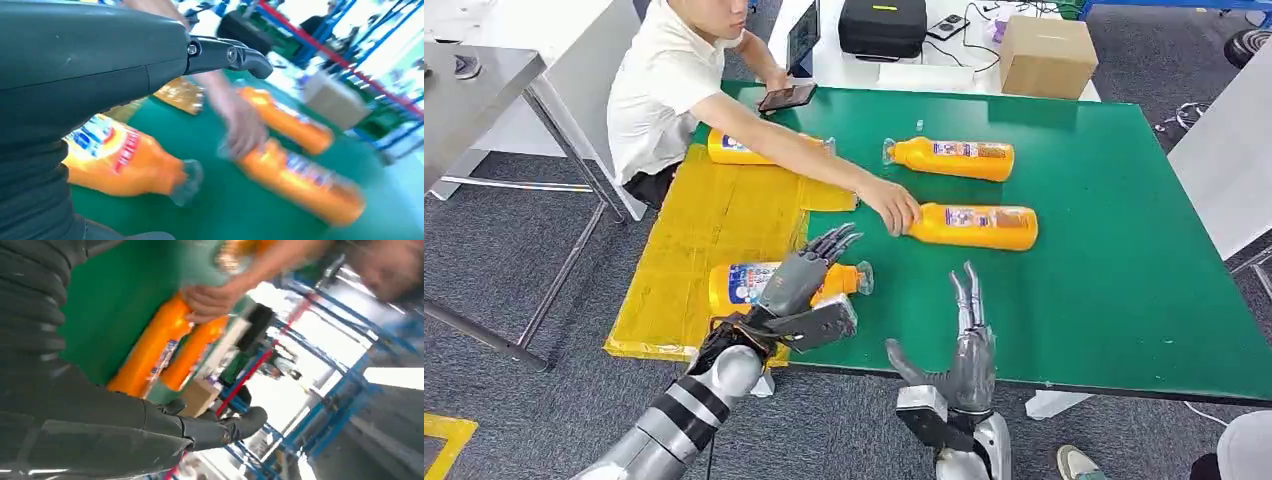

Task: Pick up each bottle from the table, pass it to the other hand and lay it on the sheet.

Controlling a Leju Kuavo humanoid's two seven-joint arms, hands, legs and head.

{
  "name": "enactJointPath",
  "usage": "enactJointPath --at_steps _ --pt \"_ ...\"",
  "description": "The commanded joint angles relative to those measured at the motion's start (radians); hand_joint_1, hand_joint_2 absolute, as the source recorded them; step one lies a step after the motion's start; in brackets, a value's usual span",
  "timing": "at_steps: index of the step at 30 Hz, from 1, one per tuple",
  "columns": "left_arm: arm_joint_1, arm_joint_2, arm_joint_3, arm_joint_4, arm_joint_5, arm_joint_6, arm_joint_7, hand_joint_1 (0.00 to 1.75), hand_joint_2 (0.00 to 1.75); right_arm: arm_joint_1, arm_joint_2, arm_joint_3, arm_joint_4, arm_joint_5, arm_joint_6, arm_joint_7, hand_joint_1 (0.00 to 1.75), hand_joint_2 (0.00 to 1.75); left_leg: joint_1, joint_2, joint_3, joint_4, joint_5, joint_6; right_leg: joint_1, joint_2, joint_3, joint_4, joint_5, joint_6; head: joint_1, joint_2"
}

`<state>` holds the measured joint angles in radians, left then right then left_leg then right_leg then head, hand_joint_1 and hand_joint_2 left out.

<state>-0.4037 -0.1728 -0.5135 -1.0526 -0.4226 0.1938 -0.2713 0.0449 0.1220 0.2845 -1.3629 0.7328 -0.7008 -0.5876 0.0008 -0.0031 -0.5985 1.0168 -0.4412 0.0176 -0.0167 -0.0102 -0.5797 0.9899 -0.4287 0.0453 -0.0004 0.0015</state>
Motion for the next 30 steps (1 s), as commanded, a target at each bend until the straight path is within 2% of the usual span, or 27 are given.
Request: enactJointPath --at_steps 1,2,3,4,5,9,12,18,23,25,30 --pt "0.195 -0.032 -0.063 -0.22 0.135 0.151 -0.045 0.0 1.75 -0.067 -0.129 -0.212 0.241 0.282 0.003 0.152 0.0 1.75 -0.001 -0.001 0.002 -0.001 -0.001 0.0 -0.001 -0.001 0.003 -0.002 0.0 0.0 0.0 0.0" --pt "0.232 -0.064 -0.039 -0.227 0.226 0.146 -0.035 0.0 1.75 -0.058 -0.12 -0.249 0.235 0.33 0.003 0.207 0.0 1.75 -0.001 -0.002 0.004 -0.002 -0.001 0.0 0.0 -0.002 0.005 -0.004 -0.001 -0.001 0.0 0.0" --pt "0.255 -0.064 -0.065 -0.223 0.334 0.089 -0.024 0.0 1.75 -0.054 -0.143 -0.269 0.249 0.432 0.003 0.292 0.0 1.75 -0.001 -0.002 0.002 -0.001 -0.001 0.0 -0.001 -0.002 0.003 -0.002 -0.001 0.0 0.0 0.0" --pt "0.269 -0.052 -0.106 -0.208 0.416 0.035 -0.007 0.0 1.75 -0.056 -0.165 -0.287 0.254 0.443 0.003 0.304 0.0 1.75 -0.001 -0.002 0.003 -0.001 -0.002 0.0 0.0 -0.002 0.005 -0.003 -0.001 -0.001 0.0 0.0" --pt "0.279 -0.032 -0.172 -0.191 0.444 0.044 -0.036 0.0 1.75 -0.071 -0.171 -0.354 0.271 0.431 0.003 0.271 0.0 1.75 -0.001 -0.002 0.002 -0.002 -0.002 0.001 -0.001 -0.003 0.005 -0.004 -0.001 0.0 0.0 0.0" --pt "0.292 0.011 -0.263 -0.238 0.48 0.087 -0.084 0.0 1.75 -0.112 -0.2 -0.438 0.326 0.434 0.003 0.231 0.0 1.75 -0.003 -0.001 0.003 -0.002 -0.003 0.001 -0.001 -0.002 0.004 -0.004 -0.001 -0.001 0.0 0.0" --pt "0.289 0.041 -0.303 -0.345 0.438 0.115 -0.122 0.0 1.75 -0.147 -0.236 -0.38 0.437 0.406 0.003 0.277 0.0 1.75 -0.003 0.0 0.0 -0.001 -0.002 0.002 -0.002 -0.001 0.001 -0.002 0.0 0.0 0.0 0.0" --pt "0.272 0.033 -0.305 -0.344 0.432 0.127 -0.119 0.0 1.75 -0.192 -0.252 -0.346 0.532 0.396 0.003 0.3 0.0 1.75 -0.003 0.001 0.001 -0.001 -0.002 0.001 -0.001 0.0 0.001 -0.002 0.0 -0.001 0.0 0.0" --pt "0.235 0.021 -0.333 -0.328 0.458 0.1 -0.128 0.0 1.75 -0.328 -0.269 -0.349 0.683 0.354 0.003 0.272 0.0 1.75 -0.002 0.003 0.001 0.0 -0.002 0.002 0.0 0.002 0.001 -0.003 0.001 -0.001 0.0 0.0" --pt "0.226 0.018 -0.336 -0.328 0.46 0.1 -0.129 0.0 1.75 -0.363 -0.262 -0.346 0.698 0.358 0.003 0.261 0.0 1.75 -0.002 0.003 0.002 0.0 -0.002 0.002 0.0 0.003 0.002 -0.002 0.001 -0.001 0.0 0.0" --pt "0.225 0.018 -0.336 -0.328 0.46 0.1 -0.129 0.0 1.75 -0.366 -0.26 -0.345 0.7 0.359 0.003 0.263 0.0 1.75 -0.003 0.001 0.001 0.0 -0.001 0.003 -0.002 0.0 0.001 -0.002 0.001 0.001 0.0 0.0"
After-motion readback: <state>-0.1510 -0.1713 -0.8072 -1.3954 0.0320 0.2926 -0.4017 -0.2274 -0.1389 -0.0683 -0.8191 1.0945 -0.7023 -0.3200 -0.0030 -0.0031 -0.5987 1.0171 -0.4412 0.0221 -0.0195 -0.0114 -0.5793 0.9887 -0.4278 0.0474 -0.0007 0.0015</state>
